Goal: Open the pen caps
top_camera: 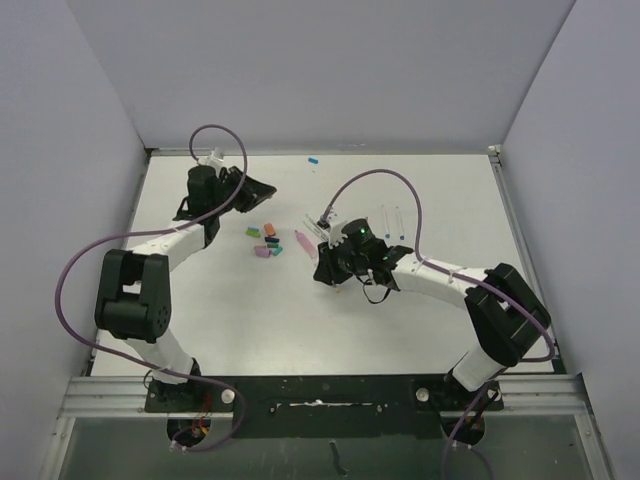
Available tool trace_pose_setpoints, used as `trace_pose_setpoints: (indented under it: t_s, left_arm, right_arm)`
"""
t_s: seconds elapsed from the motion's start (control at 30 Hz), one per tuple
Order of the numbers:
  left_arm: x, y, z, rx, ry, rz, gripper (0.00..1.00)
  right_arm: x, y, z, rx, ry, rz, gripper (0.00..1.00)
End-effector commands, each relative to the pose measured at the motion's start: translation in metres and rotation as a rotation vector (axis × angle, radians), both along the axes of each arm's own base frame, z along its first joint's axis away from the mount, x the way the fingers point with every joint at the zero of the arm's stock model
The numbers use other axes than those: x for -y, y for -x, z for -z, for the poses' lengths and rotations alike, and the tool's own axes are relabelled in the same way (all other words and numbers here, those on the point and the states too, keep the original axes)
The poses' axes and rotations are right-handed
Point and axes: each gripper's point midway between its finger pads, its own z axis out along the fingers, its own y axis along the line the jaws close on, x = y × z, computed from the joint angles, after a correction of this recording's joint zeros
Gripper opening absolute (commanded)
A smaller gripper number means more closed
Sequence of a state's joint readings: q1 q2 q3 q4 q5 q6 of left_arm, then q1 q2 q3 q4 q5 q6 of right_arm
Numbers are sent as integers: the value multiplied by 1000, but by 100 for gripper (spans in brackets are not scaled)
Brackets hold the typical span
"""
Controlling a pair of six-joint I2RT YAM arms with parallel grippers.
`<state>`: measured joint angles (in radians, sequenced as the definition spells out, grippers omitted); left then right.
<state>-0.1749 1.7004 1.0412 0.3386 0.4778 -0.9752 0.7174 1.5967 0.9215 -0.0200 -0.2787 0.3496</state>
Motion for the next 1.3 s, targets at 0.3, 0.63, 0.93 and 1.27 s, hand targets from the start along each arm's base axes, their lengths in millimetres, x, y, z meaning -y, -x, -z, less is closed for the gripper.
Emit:
trace_pose_setpoints:
  t_s: [0.3, 0.63, 0.93, 1.27]
  left_arm:
    - [-14, 25, 50, -96, -92, 8, 0]
    - [-23, 70, 89, -201, -140, 30, 0]
    - [-22, 95, 111, -260, -155, 61, 0]
    - [-21, 114, 130, -313, -162, 86, 8]
  right_arm:
    - [20, -34, -24, 152, 130, 74, 0]
    - [21, -58, -27, 172, 135, 98, 0]
    - [20, -69, -12, 151, 144, 110, 0]
    - [39, -76, 14, 131, 237, 208, 0]
